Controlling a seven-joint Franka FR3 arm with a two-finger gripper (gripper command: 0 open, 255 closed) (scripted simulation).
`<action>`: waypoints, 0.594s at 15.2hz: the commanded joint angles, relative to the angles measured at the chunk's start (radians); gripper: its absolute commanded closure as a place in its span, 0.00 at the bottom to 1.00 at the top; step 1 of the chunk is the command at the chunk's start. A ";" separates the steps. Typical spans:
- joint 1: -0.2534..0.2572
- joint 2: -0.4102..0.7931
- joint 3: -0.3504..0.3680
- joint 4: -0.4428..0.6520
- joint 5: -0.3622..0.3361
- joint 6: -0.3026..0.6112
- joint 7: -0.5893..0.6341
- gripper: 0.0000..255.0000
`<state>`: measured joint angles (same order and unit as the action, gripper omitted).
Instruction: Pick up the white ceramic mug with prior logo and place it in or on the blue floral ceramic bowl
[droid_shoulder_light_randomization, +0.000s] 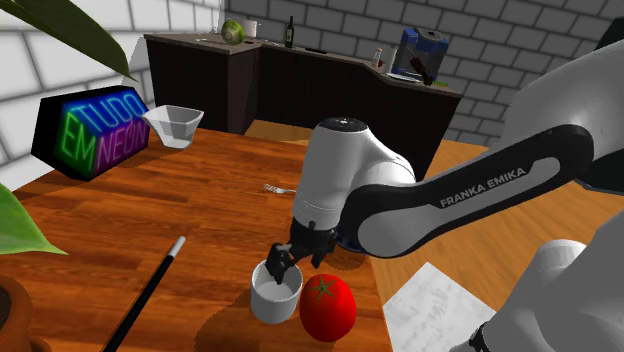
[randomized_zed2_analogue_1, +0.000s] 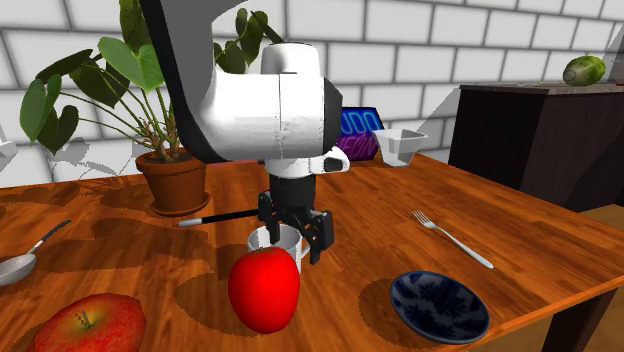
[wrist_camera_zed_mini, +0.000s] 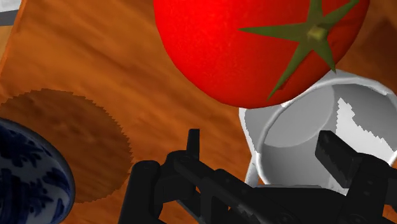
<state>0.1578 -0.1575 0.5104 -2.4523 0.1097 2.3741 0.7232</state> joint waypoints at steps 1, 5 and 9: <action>-0.003 0.024 0.004 -0.008 -0.013 0.031 0.010 0.00; -0.007 0.056 0.009 -0.018 -0.032 0.069 0.024 0.00; -0.007 0.056 0.009 -0.018 -0.032 0.069 0.024 0.00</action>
<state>0.1508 -0.1022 0.5197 -2.4700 0.0777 2.4427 0.7469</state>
